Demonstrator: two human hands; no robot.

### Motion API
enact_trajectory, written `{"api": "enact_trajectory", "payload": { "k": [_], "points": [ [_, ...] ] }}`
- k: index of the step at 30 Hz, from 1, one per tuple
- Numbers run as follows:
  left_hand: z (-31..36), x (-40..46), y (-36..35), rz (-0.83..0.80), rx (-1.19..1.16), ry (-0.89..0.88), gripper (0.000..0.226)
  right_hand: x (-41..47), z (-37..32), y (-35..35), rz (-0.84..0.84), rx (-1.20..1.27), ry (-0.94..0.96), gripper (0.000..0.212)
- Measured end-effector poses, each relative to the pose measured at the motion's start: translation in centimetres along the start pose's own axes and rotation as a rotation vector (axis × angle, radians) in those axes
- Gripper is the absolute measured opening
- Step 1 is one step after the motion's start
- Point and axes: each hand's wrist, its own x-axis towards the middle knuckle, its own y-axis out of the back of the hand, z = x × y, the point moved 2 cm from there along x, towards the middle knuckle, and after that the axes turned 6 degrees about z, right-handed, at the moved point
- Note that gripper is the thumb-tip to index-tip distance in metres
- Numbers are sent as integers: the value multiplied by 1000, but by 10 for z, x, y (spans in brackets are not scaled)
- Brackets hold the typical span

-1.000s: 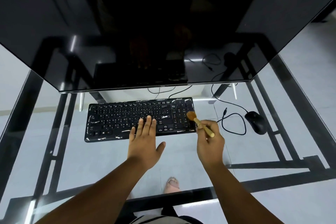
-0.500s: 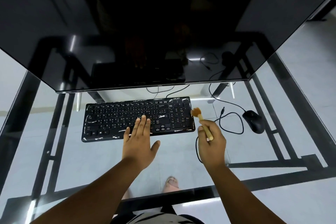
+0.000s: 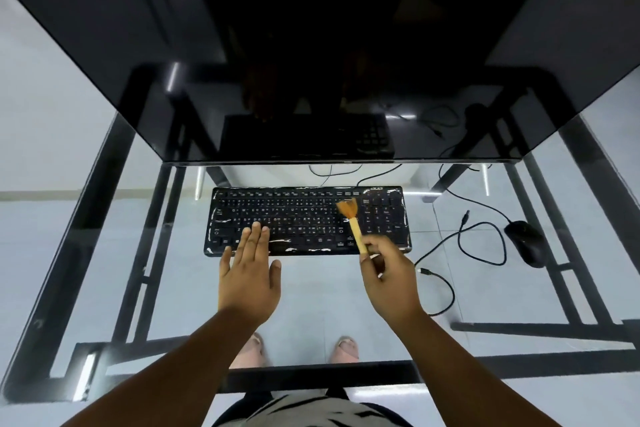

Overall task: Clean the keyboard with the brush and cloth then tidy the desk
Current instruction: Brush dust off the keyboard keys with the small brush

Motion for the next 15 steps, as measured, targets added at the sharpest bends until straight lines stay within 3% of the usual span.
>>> {"api": "enact_trajectory", "payload": {
  "k": [4, 9, 15],
  "points": [
    [-21, -5, 3, 23, -13, 45, 67, -9, -8, -27, -121, -84, 55, 42],
    [-55, -12, 10, 58, -31, 128, 63, -15, -19, -60, -272, -311, 275, 26],
    [-85, -19, 11, 25, -18, 155, 63, -26, -29, -92, -398, -449, 488, 23]
  ]
}}
